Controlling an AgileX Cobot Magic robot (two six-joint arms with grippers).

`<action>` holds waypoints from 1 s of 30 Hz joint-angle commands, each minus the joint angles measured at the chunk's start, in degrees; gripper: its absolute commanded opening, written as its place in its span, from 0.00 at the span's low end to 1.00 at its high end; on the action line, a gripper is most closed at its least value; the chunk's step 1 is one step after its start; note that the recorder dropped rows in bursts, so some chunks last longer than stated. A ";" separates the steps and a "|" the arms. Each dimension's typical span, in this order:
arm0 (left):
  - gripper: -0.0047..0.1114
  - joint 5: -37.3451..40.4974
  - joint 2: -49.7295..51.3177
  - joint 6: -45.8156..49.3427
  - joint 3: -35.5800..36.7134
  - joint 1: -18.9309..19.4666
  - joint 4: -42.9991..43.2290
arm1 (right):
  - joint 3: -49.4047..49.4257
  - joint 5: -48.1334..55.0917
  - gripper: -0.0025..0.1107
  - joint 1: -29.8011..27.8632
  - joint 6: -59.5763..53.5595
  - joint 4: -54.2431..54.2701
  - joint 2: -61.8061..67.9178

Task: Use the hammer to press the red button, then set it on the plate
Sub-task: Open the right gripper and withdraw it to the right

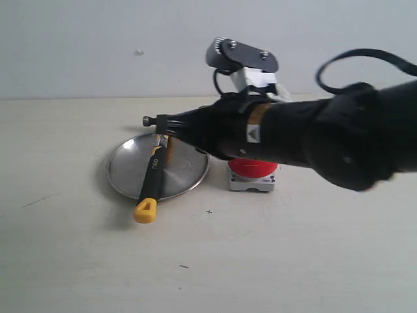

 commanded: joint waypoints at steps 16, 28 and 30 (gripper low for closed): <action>0.04 -0.54 -0.28 0.18 0.20 -0.32 0.13 | 42.82 -8.36 0.02 0.34 -16.18 6.94 -38.41; 0.04 -0.54 -0.28 0.18 0.20 -0.32 0.13 | 48.07 4.39 0.02 0.34 -15.48 6.39 -50.18; 0.04 -0.54 -0.28 0.17 0.20 -0.32 0.13 | 48.07 5.85 0.02 0.34 -14.43 6.41 -52.40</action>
